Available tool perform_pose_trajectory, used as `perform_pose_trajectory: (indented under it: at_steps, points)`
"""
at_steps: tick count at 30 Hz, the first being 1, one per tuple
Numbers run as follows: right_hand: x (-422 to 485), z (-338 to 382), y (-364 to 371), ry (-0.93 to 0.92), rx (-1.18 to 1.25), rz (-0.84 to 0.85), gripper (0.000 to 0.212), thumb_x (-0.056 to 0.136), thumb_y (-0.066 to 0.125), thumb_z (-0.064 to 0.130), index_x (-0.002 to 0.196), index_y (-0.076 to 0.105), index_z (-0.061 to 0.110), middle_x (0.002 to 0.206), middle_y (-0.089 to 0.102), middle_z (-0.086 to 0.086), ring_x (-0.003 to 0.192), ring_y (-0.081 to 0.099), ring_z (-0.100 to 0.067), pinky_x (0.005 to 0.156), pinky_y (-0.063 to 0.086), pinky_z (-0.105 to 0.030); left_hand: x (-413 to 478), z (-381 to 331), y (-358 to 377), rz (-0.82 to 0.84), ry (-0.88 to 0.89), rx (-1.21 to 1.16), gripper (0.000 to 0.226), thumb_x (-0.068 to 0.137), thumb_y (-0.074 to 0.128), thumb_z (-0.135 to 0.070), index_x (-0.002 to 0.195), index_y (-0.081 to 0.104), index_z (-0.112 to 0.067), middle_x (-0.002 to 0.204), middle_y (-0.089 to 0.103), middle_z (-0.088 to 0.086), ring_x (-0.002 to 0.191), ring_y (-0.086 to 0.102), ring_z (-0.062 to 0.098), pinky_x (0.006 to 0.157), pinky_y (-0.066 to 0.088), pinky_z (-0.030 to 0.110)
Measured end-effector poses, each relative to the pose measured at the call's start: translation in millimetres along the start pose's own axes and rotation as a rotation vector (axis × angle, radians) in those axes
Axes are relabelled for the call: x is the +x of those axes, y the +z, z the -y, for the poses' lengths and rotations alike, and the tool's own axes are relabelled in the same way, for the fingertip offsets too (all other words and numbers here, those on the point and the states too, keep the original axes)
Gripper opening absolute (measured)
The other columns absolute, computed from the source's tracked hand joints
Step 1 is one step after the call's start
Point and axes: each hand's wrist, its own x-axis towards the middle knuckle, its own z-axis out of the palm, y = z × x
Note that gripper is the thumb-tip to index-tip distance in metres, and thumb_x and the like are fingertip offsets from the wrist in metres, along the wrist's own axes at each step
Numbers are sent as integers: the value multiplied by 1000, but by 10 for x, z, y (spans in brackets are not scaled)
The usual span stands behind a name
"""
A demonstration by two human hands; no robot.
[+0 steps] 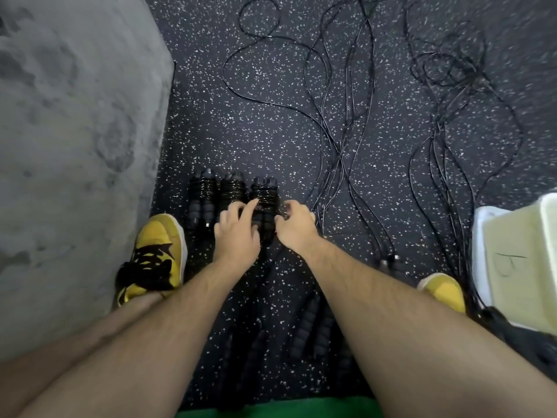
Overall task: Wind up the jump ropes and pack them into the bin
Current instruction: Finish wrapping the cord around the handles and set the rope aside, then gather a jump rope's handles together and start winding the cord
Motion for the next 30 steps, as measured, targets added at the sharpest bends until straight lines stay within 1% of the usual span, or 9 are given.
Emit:
perform_pose_trajectory:
  at_steps: [2,5,10,13,19,21,24,27,30]
  points:
    - [-184,-111,-25,-26,-19,-1,35,96,49,21,129,56,14,122,60,-6,121,48,-26,108,37,-35,-166,-35,43,2,-33,-42,41,100,53,-23,141,50,-23,133,48,2,125,44,23,108,35,42]
    - [-527,-314,47,16,16,36,30,93,43,13,116,61,12,114,66,-7,109,59,-27,98,50,-36,-444,-35,191,161,-138,-71,26,100,55,-26,125,57,-17,126,54,5,117,54,26,103,41,42]
    - [-1046,-709,246,38,-49,134,31,91,45,8,114,64,15,115,63,-4,106,60,-22,91,49,-28,-824,136,449,417,-425,-67,38,94,69,-34,124,54,-17,126,57,6,111,59,26,96,50,40]
    - [-1215,-975,296,74,-79,159,33,90,47,7,118,63,16,119,62,-1,105,61,-20,88,47,-26,-963,141,519,472,-438,-32,35,92,72,-32,116,53,-17,117,58,5,103,60,24,85,51,38]
    - [-1308,-1280,220,96,-19,158,35,91,47,7,120,63,19,120,63,1,103,63,-20,92,53,-31,-1032,0,595,551,-376,-5,8,94,59,-21,98,53,-17,105,63,5,87,57,21,73,45,31]
    - [-1287,-1298,202,79,-17,159,34,92,45,9,118,64,18,114,65,1,100,64,-21,88,53,-30,-1033,-99,592,553,-365,-9,12,94,58,-25,99,53,-16,103,62,4,88,57,21,72,42,30]
    - [-1250,-1271,200,18,36,171,24,97,45,20,104,67,15,102,70,-2,94,64,-22,84,51,-29,-1008,-245,644,534,-400,-146,15,93,54,-28,95,50,-14,91,68,4,84,65,25,73,49,34]
    - [-1204,-1158,162,2,196,194,32,102,43,33,90,66,16,90,71,-5,88,63,-23,77,45,-29,-1006,-497,490,445,-380,-278,25,103,46,-31,85,48,-14,79,60,2,75,58,23,61,39,32]
    - [-1132,-987,76,42,408,171,39,100,43,41,73,64,25,66,64,6,74,62,-20,80,51,-34,-915,-720,345,339,-353,-405,32,109,38,-34,94,54,-10,83,56,0,74,52,15,62,35,30]
